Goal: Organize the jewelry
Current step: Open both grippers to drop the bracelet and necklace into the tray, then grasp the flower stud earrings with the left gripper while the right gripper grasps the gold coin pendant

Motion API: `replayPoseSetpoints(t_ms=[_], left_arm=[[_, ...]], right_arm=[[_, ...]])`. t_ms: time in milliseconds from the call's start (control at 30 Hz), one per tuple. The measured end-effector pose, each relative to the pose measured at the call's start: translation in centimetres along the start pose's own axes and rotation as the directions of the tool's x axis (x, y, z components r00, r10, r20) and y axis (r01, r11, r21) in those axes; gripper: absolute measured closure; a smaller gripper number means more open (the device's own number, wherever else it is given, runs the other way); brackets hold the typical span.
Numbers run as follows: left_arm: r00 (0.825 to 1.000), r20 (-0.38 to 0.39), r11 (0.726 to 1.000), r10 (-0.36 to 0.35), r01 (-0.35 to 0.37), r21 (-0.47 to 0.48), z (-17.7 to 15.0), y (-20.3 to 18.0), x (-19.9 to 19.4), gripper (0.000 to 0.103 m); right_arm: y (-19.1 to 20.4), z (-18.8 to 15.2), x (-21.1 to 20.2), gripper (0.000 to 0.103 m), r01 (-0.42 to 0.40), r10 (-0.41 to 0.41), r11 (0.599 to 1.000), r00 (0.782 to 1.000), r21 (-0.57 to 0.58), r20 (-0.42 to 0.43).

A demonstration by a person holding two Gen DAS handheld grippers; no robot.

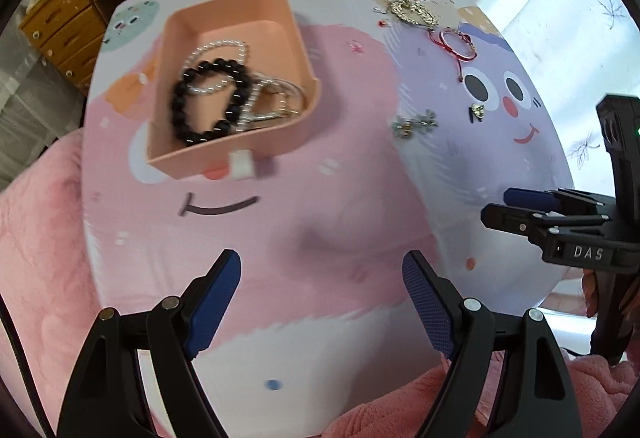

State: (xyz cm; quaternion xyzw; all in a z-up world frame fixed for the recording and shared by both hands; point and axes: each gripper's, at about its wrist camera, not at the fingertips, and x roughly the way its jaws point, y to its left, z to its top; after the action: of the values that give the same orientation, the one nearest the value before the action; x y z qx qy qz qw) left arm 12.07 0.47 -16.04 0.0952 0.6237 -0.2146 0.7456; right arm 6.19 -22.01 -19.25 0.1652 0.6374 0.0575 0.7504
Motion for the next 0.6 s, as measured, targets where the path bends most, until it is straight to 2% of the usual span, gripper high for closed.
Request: replayPoseSetpoints(t_ms=[167,300,433,533,600], left_arm=[[1.000,0.021,1.000,0.013,-0.012,-0.025,1.1,-2.9,0.8,0.021],[0.999,0.043,0.999,0.031,-0.030,-0.034,1.9,-4.9,1.6,0.021],[0.996,0.074,0.997,0.054,-0.050,-0.053,2.9,-6.3,2.3,0.021],[0.984,0.125,0.990,0.129,-0.119,-0.081,3.7,-7.2,2.7,0.021],[0.978,0.142,0.986,0.151,-0.139,-0.091,4.3,-7.4,3.1,0.022]], right_arm=[[-2.2,-0.4,-0.9,0.042,0.078,-0.078,0.994,0.997,-0.082,0.004],[-3.6,-0.5,-1.5,0.042,0.144,-0.141,0.972,0.990,-0.188,0.027],[-4.7,0.2,-1.9,0.042,0.204,-0.186,0.935,0.978,-0.289,0.091],[-5.2,0.8,-2.2,0.042,0.237,-0.187,0.902,0.968,-0.360,0.167],[-5.4,1.1,-2.2,0.042,0.251,-0.179,0.883,0.961,-0.396,0.209]])
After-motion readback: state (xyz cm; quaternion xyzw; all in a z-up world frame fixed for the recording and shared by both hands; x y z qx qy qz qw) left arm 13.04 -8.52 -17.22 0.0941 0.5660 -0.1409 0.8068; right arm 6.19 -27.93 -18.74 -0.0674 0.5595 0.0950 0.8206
